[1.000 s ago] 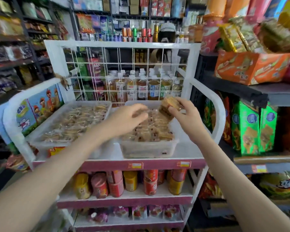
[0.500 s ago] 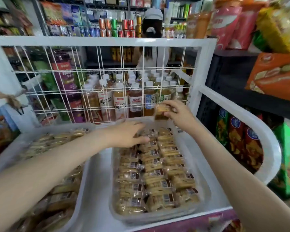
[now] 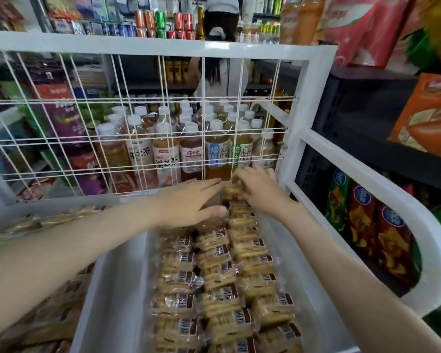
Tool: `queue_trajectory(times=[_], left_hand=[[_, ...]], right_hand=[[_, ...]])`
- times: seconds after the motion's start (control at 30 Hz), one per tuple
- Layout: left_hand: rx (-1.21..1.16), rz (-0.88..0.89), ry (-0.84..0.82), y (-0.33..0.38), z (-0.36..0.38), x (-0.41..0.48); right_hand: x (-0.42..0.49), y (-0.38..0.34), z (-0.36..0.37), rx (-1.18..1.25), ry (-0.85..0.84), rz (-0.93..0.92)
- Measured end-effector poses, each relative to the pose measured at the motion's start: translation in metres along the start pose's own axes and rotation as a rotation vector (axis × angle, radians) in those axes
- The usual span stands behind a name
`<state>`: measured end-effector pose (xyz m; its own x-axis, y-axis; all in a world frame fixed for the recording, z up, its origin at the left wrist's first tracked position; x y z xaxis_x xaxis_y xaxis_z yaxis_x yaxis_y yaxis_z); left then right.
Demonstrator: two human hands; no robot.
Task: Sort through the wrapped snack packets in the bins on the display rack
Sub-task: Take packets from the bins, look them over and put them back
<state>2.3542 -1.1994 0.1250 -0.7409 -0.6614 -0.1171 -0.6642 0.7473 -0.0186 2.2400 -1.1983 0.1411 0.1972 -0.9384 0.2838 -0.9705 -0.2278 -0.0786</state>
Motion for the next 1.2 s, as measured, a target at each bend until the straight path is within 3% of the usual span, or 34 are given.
queue_trajectory(times=[0.23,0.43,0.57,0.83,1.1,1.2], left_hand=[[0.06,0.006,-0.233,0.009,0.038,0.005],[-0.016,-0.036,-0.264,0.004,0.044,0.007],[-0.015,-0.054,-0.255,0.002,0.045,0.008],[0.028,-0.029,-0.11,0.012,0.03,0.003],[0.024,-0.065,-0.2,0.011,0.035,0.01],[-0.006,-0.066,-0.189,0.011,0.034,0.008]], right_hand=[[-0.006,0.003,0.016,0.077,-0.138,0.003],[-0.02,0.003,0.007,0.191,-0.126,0.019],[-0.024,0.001,0.008,0.114,-0.135,0.0],[-0.027,-0.015,-0.01,0.112,0.06,-0.06],[-0.058,0.004,-0.084,0.219,0.559,0.159],[-0.073,0.007,-0.091,0.218,0.614,0.215]])
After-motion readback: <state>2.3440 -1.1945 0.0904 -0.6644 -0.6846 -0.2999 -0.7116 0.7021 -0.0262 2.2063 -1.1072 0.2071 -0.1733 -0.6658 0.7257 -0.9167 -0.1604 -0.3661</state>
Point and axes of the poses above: each hand's wrist, its own x-axis towards the middle knuckle, its own z-axis out of the palm, y = z × x, the point moved 10 cm from there along x, towards the middle knuckle, and after that the axes turned 11 degrees about -z, right-handed, at the moved point
